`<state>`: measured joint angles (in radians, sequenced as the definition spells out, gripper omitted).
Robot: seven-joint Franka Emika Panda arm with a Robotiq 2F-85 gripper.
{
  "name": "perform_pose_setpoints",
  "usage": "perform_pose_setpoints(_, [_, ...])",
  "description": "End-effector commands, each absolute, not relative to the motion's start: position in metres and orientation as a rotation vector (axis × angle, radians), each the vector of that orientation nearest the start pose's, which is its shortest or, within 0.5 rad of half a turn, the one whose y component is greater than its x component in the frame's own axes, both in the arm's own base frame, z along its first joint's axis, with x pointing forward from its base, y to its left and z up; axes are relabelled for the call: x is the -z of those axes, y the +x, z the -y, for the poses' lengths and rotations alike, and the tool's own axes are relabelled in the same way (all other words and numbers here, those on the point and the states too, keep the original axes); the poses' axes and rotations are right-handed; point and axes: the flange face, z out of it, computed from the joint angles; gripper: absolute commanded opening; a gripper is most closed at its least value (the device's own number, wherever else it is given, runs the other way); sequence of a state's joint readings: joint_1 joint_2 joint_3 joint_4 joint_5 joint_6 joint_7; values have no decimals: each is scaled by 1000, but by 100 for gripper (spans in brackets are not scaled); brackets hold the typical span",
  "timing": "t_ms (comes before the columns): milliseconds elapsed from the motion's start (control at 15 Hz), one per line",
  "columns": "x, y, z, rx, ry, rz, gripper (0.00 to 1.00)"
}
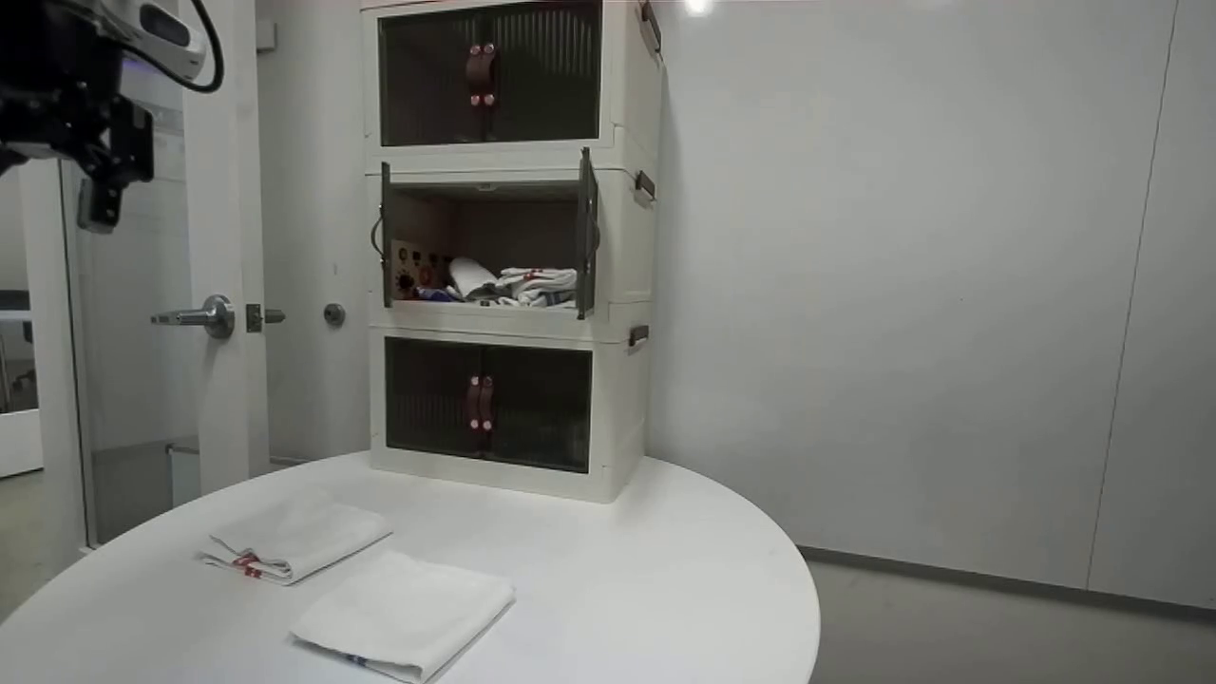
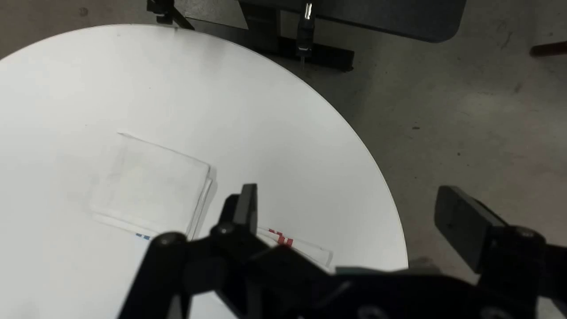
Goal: Remove the towel from the middle drawer
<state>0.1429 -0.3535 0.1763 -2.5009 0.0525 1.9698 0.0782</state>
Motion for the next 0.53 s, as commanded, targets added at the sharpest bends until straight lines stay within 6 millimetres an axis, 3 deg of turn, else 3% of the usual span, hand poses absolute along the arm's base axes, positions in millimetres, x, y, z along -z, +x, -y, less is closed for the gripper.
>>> perform_pose_setpoints(0, [-395, 382, -129, -282, -3162, 317, 100])
perform_pose_setpoints(467, [-397, 390, -131, -257, -3222, 348, 100])
